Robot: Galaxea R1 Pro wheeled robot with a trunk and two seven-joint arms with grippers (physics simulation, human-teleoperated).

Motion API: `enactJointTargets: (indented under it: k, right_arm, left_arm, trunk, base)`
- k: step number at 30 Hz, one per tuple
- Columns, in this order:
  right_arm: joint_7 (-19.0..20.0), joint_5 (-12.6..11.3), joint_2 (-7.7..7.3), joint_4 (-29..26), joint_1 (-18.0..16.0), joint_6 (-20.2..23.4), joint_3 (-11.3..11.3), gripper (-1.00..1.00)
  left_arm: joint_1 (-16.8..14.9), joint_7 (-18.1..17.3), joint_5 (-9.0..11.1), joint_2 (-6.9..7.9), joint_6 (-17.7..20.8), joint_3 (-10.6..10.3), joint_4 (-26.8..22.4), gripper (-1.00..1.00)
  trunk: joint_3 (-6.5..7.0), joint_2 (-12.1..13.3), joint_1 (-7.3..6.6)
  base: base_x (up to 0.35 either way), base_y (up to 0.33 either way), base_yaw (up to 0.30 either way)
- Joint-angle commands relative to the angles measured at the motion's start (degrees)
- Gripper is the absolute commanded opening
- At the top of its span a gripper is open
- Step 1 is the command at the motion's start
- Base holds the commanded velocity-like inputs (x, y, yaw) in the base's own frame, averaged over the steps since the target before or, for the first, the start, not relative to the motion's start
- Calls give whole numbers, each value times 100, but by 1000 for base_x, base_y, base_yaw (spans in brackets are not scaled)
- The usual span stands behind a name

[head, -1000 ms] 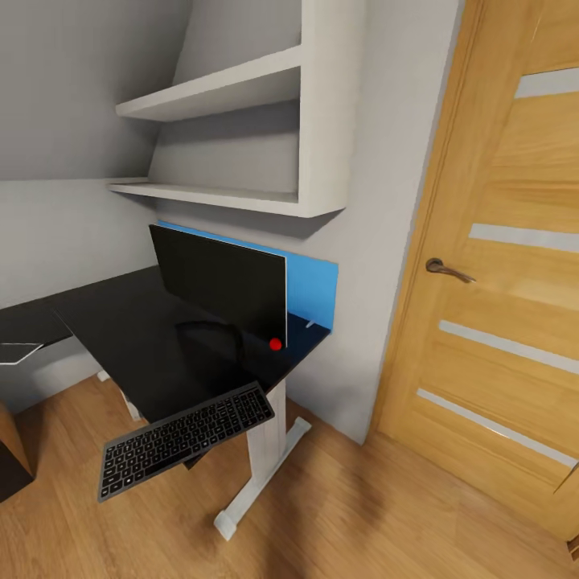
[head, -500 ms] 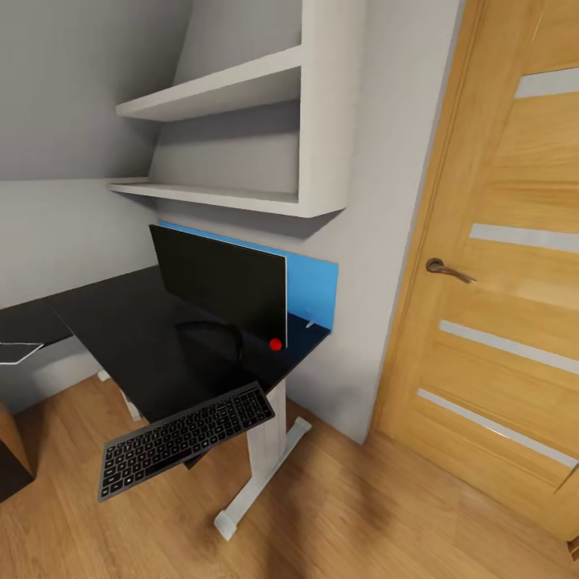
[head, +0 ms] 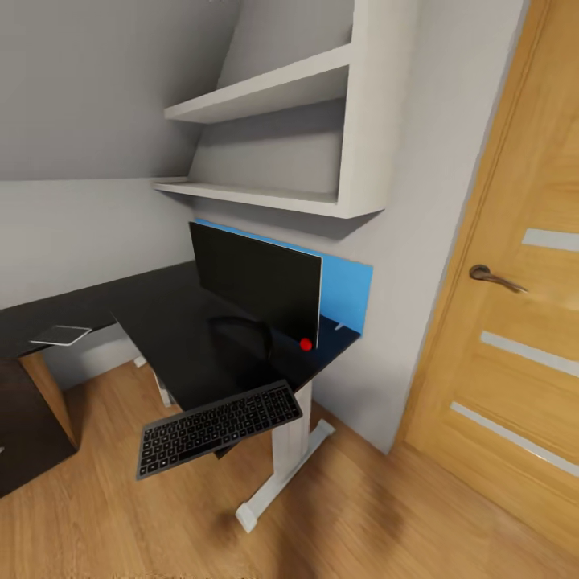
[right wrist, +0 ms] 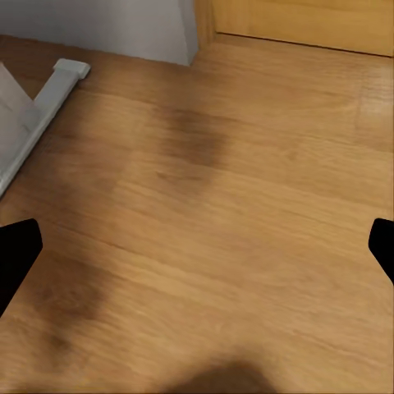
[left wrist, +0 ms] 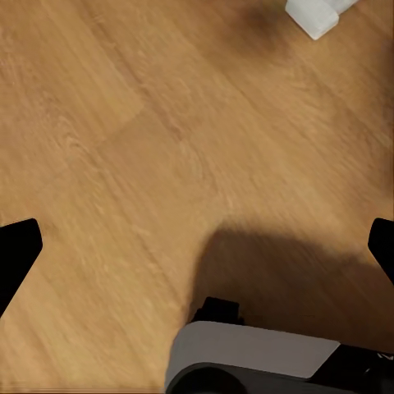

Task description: In the bedroom, organize the workspace by keeping the computer under the desk, ensuring the monitor is on the desk, placing the keyboard on the desk next to the monitor, placing the mouse on the desk next to the keyboard, moving the folder from the swivel chair onto the desk next to the mouse, stacking the notebook on top of the folder with the pen on top of the notebook, and positioning the swivel chair next to the desk.

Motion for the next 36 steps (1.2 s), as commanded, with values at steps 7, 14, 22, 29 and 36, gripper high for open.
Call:
enactJointTargets:
  k: [7, 14, 22, 29, 36]
  right_arm:
    - [25, -67, -4, -16, -3, -12, 28, 100]
    - [20, -80, -5, -40, -9, -9, 19, 100]
    - [15, -97, -32, -96, -18, -11, 0, 100]
    - [19, -97, -293, -181, -65, -7, -14, 100]
    - [20, -77, -337, -122, -81, -2, 10, 100]
  left_arm:
    - [-7, 42, 50, 19, -32, -29, 4, 100]
    - [-7, 49, 59, 73, -369, -6, -4, 100]
    - [-7, 35, 76, 127, -992, 237, -9, 100]
    - [-7, -421, 94, 415, -1030, 1322, -477, 100]
    - [-7, -635, 88, 425, -993, 1342, -480, 100]
  trunk:
    - [-6, -3, 0]
    - [-6, -3, 0]
    - [-6, -3, 0]
    - [-6, -3, 0]
    - [-24, -3, 0]
  base:
    - [0, 0, 279]
    - [0, 0, 279]
    - [0, 0, 281]
    - [26, 0, 287]
    - [-23, -111, 276]
